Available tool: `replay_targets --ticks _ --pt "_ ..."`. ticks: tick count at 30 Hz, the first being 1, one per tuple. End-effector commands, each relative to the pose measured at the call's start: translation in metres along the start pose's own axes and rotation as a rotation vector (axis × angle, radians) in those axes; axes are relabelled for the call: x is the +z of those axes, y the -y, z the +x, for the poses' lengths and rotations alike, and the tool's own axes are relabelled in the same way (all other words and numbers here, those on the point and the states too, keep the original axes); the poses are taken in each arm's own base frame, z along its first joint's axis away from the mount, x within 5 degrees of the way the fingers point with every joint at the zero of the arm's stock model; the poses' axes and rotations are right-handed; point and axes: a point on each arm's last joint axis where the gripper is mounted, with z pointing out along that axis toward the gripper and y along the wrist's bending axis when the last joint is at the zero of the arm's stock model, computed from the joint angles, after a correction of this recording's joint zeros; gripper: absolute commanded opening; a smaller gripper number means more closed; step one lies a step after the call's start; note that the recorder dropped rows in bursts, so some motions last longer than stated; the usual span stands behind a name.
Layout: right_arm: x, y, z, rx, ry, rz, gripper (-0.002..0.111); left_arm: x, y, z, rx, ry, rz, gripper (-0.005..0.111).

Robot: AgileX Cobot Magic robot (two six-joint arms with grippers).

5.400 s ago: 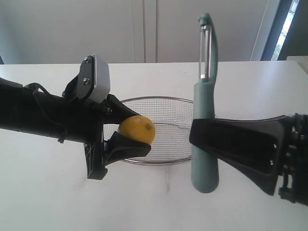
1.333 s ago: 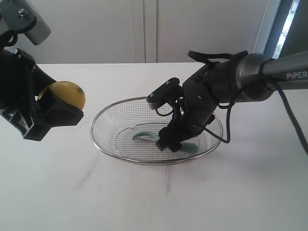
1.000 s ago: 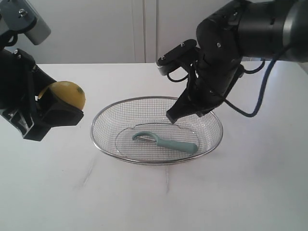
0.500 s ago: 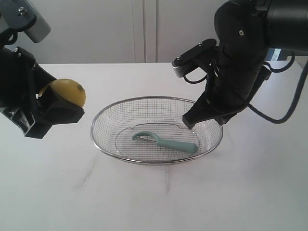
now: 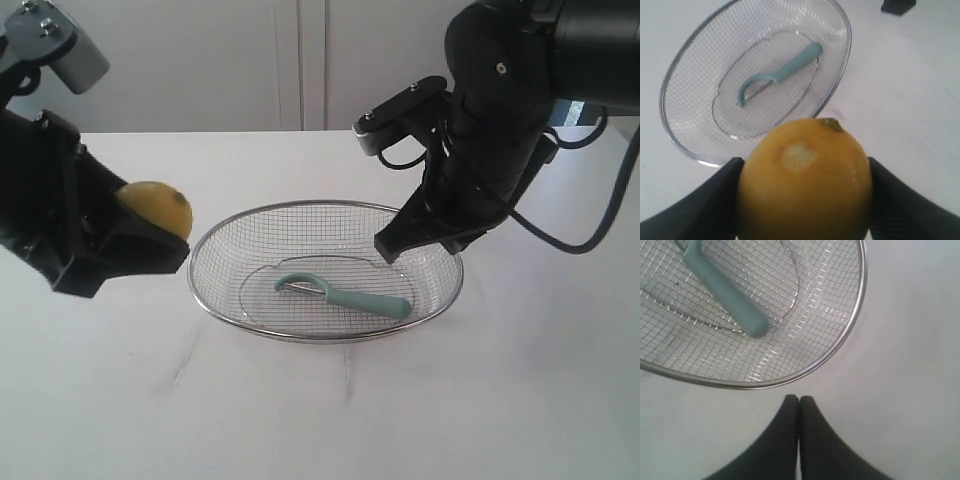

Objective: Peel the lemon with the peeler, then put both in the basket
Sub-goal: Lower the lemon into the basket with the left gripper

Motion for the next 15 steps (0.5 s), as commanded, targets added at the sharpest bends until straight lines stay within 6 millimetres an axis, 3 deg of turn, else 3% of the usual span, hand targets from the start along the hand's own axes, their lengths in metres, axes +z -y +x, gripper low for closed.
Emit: replay_targets --ticks 1,3,8,15 --pt "-0.002 0.0 -0.001 0.004 0.035 -0.006 0.0 0.006 -0.006 -0.011 -0.044 0.129 -0.044 0.0" --pt "-0.002 0.0 -0.002 0.004 0.052 -0.008 0.0 0.016 -0.012 -0.011 0.021 0.115 -0.062 0.0" --pt "-0.002 0.0 -0.003 0.004 0.062 -0.009 0.0 0.058 -0.033 -0.014 -0.026 0.058 -0.078 0.0" --pt "-0.002 0.0 -0.003 0.004 0.062 -0.009 0.0 0.103 -0.057 -0.039 -0.051 -0.031 -0.021 0.0"
